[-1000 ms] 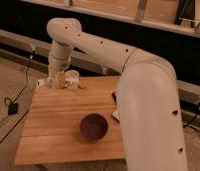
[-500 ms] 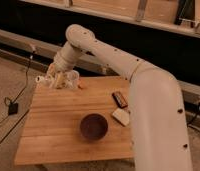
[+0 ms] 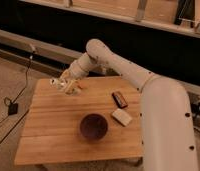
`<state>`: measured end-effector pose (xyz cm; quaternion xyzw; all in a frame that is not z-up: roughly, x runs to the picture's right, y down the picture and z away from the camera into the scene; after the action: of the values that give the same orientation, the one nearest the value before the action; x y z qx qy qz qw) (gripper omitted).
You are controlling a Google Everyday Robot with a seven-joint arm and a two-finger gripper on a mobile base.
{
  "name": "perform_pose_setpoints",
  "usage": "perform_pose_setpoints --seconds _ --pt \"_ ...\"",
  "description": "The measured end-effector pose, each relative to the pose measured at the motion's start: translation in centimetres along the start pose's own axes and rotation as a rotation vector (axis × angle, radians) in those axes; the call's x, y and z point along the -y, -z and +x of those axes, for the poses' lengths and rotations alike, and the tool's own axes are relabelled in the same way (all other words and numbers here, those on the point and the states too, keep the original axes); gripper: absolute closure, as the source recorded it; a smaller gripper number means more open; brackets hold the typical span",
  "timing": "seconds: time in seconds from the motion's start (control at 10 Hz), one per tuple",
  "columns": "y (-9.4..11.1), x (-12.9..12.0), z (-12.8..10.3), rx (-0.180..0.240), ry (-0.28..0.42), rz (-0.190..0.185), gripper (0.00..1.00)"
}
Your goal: Stand the bottle upright
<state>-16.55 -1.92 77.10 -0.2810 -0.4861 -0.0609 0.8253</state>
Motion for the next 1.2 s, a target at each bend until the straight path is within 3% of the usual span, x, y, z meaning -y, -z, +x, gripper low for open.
perform_pose_setpoints --seconds 0.3,0.8,1.2 --pt "0.2 -0.2 2.8 0.048 -0.023 0.072 0.97" --pt "-0.2 -2.0 6.2 0.117 -0.053 0.145 0.97" --pt "-1.0 -2.6 9.5 0.201 -0.139 0.209 0.97"
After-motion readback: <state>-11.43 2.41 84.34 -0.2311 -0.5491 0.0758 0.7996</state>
